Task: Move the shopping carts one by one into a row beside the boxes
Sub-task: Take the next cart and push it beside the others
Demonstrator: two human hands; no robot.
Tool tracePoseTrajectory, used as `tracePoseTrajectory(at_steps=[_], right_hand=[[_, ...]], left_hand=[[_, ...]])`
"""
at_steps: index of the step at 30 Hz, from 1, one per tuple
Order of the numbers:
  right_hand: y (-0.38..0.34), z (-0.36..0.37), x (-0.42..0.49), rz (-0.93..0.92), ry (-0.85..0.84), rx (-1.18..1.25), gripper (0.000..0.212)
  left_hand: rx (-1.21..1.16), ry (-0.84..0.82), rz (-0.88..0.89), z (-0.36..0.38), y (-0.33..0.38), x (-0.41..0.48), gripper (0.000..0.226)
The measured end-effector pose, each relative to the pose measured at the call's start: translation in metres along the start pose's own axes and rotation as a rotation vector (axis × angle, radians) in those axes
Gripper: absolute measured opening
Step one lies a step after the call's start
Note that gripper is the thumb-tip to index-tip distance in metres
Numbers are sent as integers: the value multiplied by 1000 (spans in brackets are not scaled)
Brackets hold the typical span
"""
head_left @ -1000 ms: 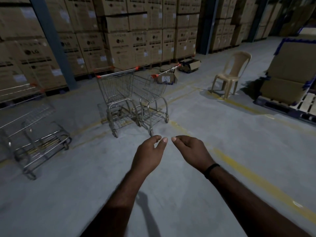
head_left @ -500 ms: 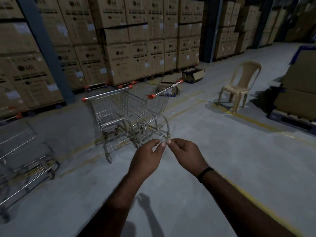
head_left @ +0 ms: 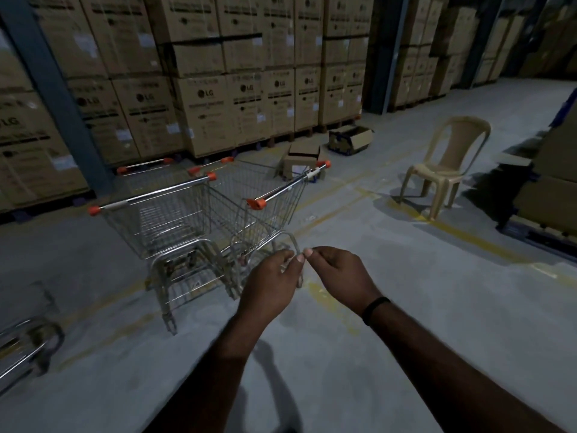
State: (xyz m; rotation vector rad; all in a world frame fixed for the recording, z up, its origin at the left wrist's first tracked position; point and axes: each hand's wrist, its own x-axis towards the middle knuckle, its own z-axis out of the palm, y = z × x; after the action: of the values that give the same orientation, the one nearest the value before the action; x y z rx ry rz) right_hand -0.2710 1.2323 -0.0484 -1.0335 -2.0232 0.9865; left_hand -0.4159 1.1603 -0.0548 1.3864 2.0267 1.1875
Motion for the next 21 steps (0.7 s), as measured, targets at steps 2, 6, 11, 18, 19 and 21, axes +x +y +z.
tracePoseTrajectory(at_steps=[2,6,11,18,19,21], right_hand=[[14,-1,46,-9,-3,-24,31],[44,-11,131,35,13,-57,35],[81,-30,218,44,27,-54,30],[129,-53,338,-5,-8,-41,45],[136,-55,355,-18,-27,-34,47],[148,-60,390,-57,-74,-23,50]], left_hand=[[6,2,-6,11,-9,49,38],[2,-7,-6,29,-18,148,43],[-5,-33,5,53,-17,246,42],[-23,44,-30,83,-16,354,31],[-27,62,-44,88,-16,367,31],[-23,118,-55,99,-16,393,40]])
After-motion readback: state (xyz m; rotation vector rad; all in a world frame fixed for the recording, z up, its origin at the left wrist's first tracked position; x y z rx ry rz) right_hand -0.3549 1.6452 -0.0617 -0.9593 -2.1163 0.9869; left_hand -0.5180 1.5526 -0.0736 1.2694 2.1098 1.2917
